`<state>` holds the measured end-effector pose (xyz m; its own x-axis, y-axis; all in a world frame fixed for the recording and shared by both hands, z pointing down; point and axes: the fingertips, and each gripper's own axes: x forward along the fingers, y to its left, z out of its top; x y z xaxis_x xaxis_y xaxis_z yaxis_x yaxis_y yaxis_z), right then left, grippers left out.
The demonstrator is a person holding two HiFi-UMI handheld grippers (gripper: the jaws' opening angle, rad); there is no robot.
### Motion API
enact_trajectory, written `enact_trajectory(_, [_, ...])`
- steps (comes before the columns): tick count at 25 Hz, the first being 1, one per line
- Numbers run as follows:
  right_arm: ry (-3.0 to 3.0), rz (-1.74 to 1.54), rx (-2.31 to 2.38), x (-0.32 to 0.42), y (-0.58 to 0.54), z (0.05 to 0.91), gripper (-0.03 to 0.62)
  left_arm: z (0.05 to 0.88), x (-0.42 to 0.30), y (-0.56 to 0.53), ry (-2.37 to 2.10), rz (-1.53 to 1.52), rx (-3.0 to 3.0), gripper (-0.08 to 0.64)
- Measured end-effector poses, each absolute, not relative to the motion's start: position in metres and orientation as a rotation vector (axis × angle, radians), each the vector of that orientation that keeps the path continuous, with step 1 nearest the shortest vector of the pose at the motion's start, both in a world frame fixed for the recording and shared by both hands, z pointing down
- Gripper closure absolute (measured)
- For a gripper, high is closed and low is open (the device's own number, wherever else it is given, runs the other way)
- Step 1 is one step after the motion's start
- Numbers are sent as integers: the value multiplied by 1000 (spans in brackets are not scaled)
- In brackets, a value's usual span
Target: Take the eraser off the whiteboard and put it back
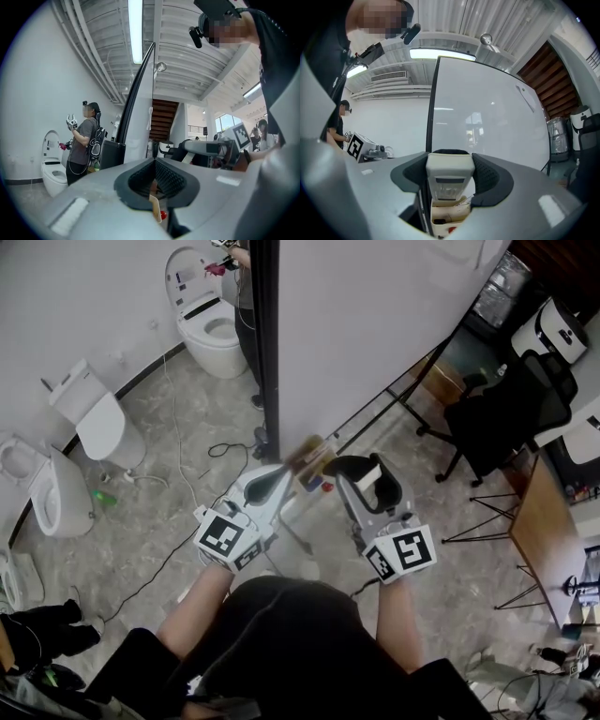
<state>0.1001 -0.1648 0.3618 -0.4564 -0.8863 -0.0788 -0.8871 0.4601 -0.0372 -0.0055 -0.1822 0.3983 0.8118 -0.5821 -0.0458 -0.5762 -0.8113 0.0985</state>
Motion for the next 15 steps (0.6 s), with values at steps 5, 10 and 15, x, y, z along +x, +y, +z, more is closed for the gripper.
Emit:
enact_trajectory(5, [2614, -12, -1598, 101, -170, 370, 310, 399, -1, -183, -917, -113, 2919, 555])
enact_trajectory(10, [2628, -50, -1608, 104, -176, 384, 310, 401, 4, -184, -903, -104, 2929, 555])
enact_trajectory(15, [2635, -105, -1615, 109, -185, 404, 310, 409, 8, -186, -908, -77, 2928, 555])
